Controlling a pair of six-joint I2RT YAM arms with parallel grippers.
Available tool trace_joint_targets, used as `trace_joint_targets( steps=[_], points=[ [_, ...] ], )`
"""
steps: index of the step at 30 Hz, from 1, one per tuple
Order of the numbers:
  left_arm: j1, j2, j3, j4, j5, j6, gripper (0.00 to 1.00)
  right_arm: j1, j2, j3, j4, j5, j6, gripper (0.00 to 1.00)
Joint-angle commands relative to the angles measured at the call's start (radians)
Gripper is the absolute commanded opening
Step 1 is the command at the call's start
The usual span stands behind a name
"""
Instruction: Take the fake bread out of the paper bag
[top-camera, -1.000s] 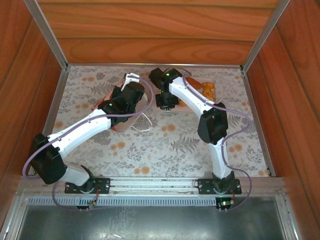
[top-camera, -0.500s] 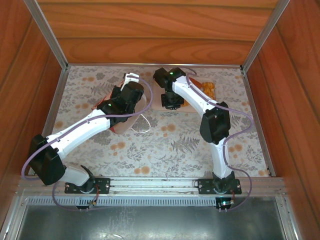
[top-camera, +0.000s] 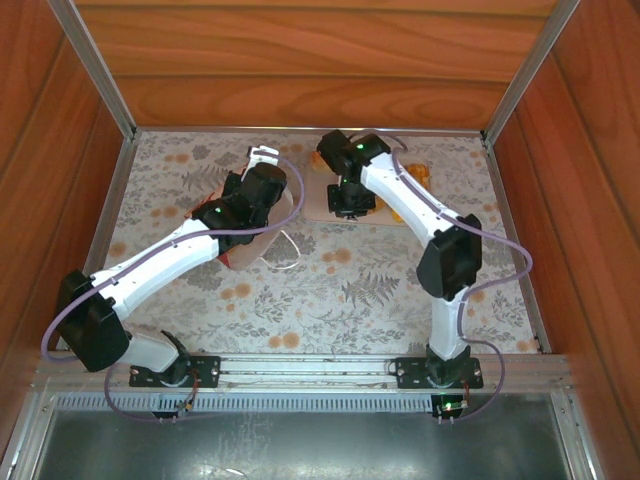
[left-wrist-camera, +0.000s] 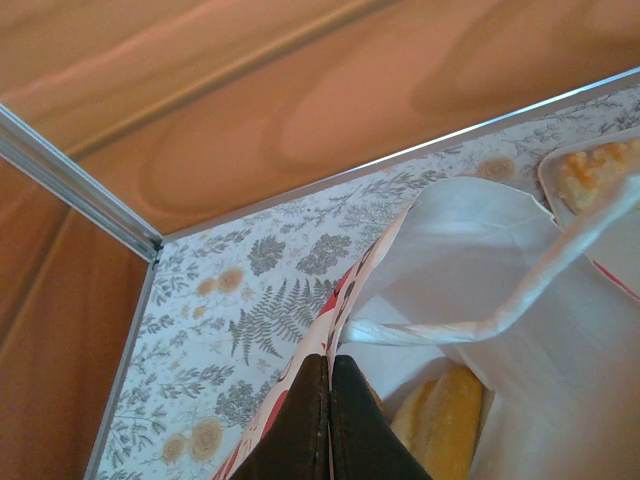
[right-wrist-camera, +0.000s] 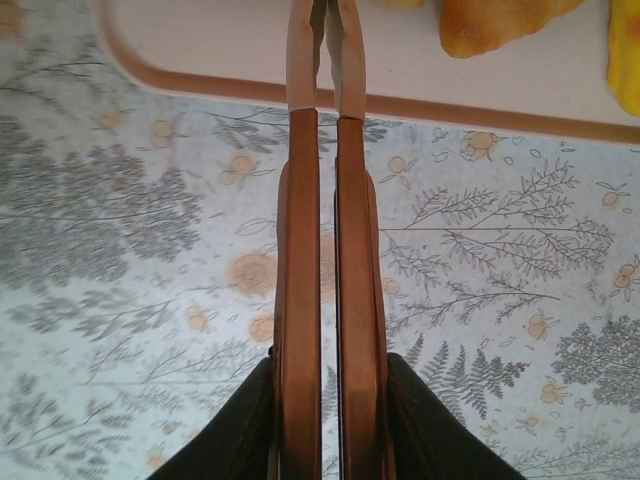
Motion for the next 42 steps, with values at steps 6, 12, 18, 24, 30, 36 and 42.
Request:
trace_joint_targets(
  steps=[6,12,18,24,30,36,42],
  points=[
    [0.006,-0.041,-0.007,-0.001,0.049,-0.030,0.00,-0.004,-0.275,-0.110,0.067,-0.130,0.012,0.29],
    [0.007,-0.040,-0.022,0.001,0.095,-0.048,0.00,0.014,-0.521,-0.272,0.195,-0.246,0.057,0.31],
    [0.007,-0.033,-0.031,0.000,0.105,-0.075,0.00,0.071,-0.651,-0.314,0.218,-0.294,0.088,0.34],
    [0.007,-0.020,-0.033,-0.001,0.106,-0.094,0.00,0.169,-0.661,-0.331,0.225,-0.328,0.095,0.33],
    [0.002,-0.030,-0.053,0.000,0.112,-0.137,0.00,0.214,-0.645,-0.356,0.231,-0.341,0.098,0.34],
    [-0.052,-0.008,-0.035,0.000,0.040,-0.110,0.00,0.217,-0.635,-0.394,0.290,-0.390,0.090,0.34],
    [-0.119,0.044,-0.004,-0.001,-0.063,-0.083,0.00,0.217,-0.620,-0.433,0.355,-0.429,0.094,0.34]
  ],
)
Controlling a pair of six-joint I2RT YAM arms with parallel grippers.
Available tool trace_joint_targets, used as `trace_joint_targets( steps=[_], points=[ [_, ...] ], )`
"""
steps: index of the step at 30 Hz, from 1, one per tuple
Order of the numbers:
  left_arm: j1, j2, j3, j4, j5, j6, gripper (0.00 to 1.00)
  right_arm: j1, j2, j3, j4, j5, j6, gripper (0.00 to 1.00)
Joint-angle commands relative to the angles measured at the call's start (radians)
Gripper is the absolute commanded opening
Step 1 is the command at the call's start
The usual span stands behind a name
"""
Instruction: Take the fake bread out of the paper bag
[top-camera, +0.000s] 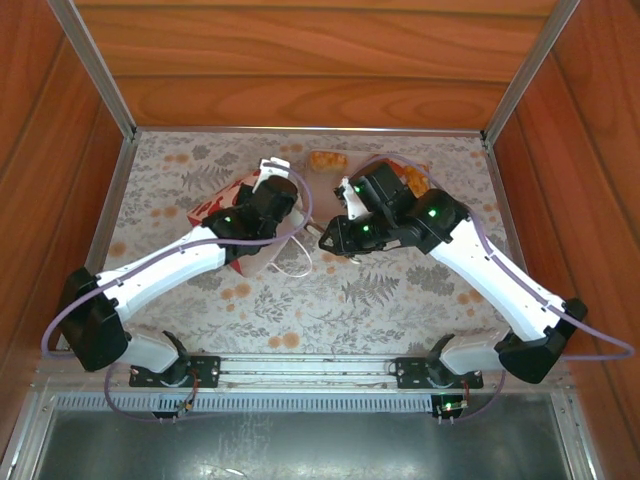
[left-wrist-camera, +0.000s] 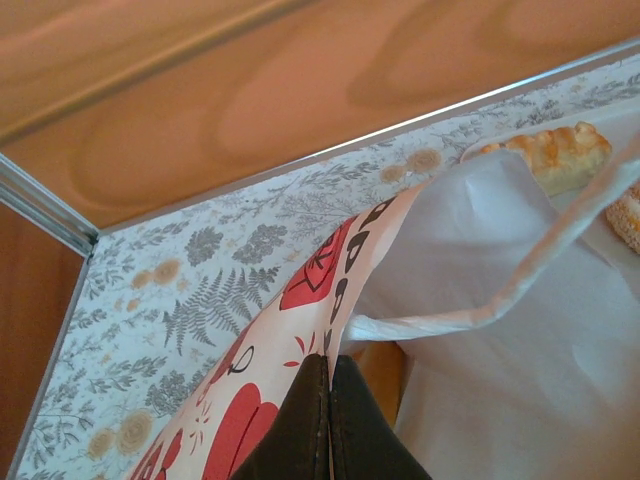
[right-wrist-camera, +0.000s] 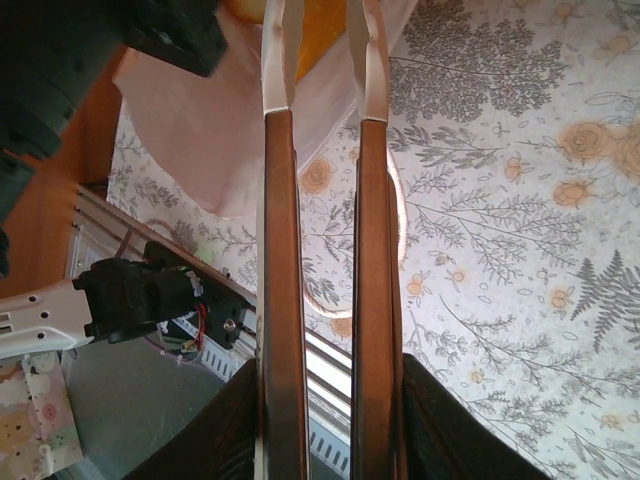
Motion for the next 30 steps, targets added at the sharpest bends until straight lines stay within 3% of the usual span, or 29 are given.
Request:
trace_joint_targets(
  steps=[1,8,30],
  points=[
    [-0.026,0.031,0.034,-0.009,-0.073,0.008,0.00,0.006,0.007,-0.028,0.089,-0.055,0.011,0.34],
    [-0.052,0.037,0.036,-0.009,-0.050,-0.026,0.00,0.004,0.061,-0.117,0.232,-0.127,0.050,0.36],
    [-0.061,0.047,0.023,-0.009,-0.074,-0.083,0.00,-0.046,0.294,-0.147,0.415,-0.262,0.124,0.45]
  ],
)
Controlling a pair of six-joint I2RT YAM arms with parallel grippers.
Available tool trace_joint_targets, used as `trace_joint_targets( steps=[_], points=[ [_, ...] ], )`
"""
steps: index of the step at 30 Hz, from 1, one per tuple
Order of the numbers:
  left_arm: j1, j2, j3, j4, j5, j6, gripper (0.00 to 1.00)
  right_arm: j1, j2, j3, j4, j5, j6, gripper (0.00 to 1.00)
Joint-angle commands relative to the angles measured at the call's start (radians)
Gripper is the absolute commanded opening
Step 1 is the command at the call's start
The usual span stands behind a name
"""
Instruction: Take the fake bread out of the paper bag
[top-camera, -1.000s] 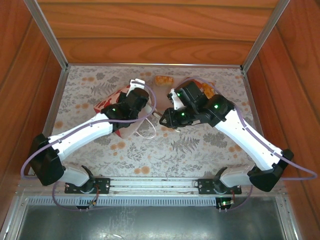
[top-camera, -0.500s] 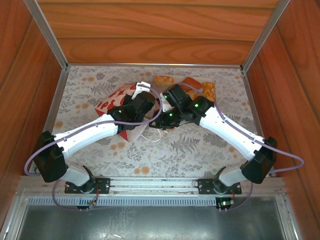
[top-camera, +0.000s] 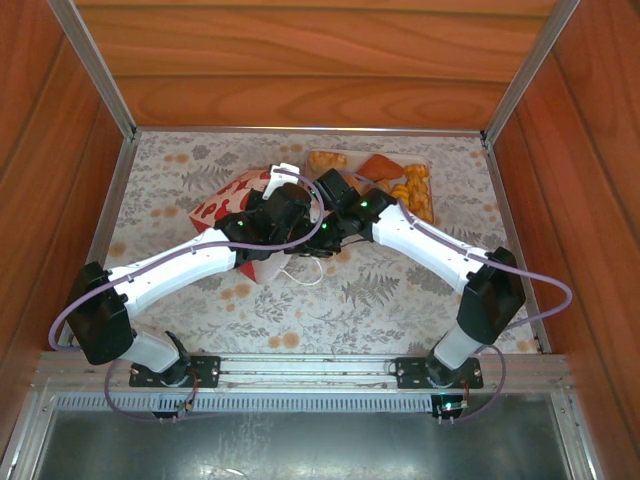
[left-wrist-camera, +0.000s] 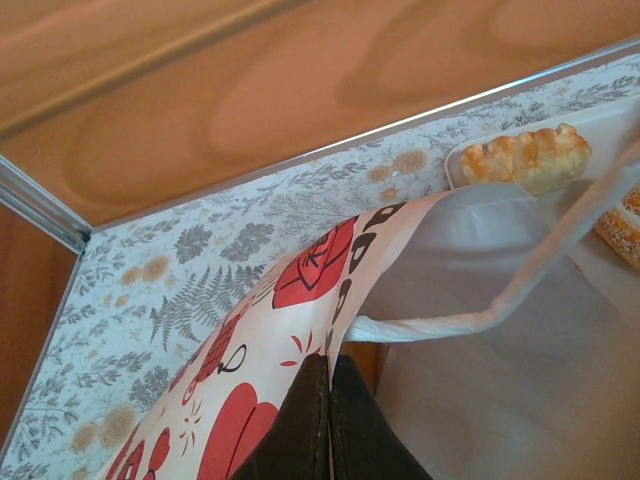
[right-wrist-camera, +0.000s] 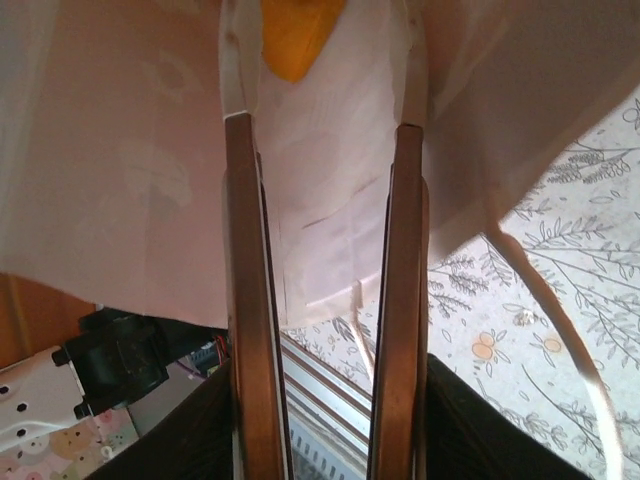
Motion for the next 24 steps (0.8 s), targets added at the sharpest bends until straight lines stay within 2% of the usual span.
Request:
trace_joint_targets(
  steps=[1,16,24],
  points=[
    [-0.008,0.016,0.013,-0.005,-0.027,-0.025,0.00,-0.016,0.007,-0.013,0.087,-0.073,0.031,0.46],
    [-0.018,0.034,0.020,-0.005,0.006,-0.054,0.00,-0.032,0.128,0.011,0.174,-0.134,0.052,0.47],
    [-0.018,0.034,0.026,-0.005,0.009,-0.042,0.00,-0.031,0.144,0.022,0.222,-0.170,0.046,0.46]
  ],
)
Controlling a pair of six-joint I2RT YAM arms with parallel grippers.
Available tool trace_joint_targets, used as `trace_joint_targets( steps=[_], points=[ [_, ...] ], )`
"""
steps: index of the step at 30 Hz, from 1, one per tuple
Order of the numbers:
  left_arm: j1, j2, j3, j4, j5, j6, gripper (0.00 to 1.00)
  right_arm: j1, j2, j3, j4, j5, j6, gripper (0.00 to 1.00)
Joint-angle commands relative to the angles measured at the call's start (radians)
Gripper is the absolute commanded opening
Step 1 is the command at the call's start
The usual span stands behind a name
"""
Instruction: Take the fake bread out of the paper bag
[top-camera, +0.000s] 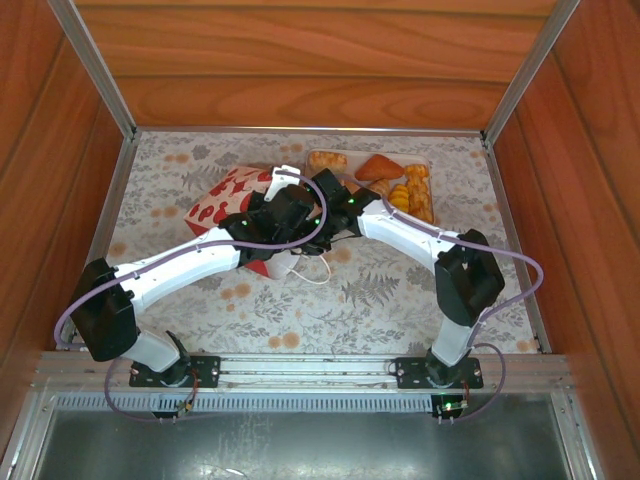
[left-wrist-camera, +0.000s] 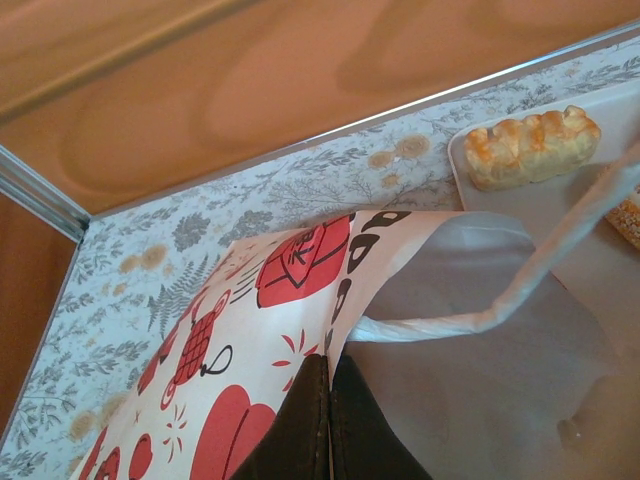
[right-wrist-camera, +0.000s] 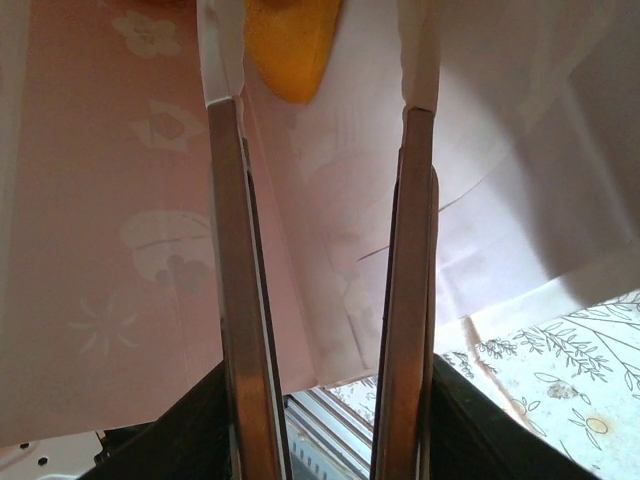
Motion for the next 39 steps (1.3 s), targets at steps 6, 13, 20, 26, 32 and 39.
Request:
trace_joint_targets(
  steps=[6,13,20,26,32,39],
  points=[
    [-0.016,0.011,0.029,0.010,0.017,-0.017,0.00,0.004,0.005,0.031,0.098,-0.090,-0.015,0.43],
    [-0.016,0.003,0.030,0.011,0.032,-0.017,0.00,0.004,0.036,0.042,0.128,-0.096,-0.013,0.43],
    [-0.017,-0.001,0.030,0.011,0.042,-0.012,0.00,0.004,0.065,0.061,0.160,-0.121,-0.006,0.47],
    [-0.013,-0.006,0.027,0.011,0.032,-0.010,0.00,0.004,0.085,0.080,0.112,-0.084,-0.023,0.33],
    [0.004,0.001,0.012,0.009,0.020,-0.017,0.00,0.003,0.048,0.080,0.063,-0.033,-0.045,0.13],
    [0.031,0.007,0.001,0.010,-0.023,-0.027,0.00,0.004,-0.039,0.050,0.038,-0.001,-0.061,0.00]
  ],
)
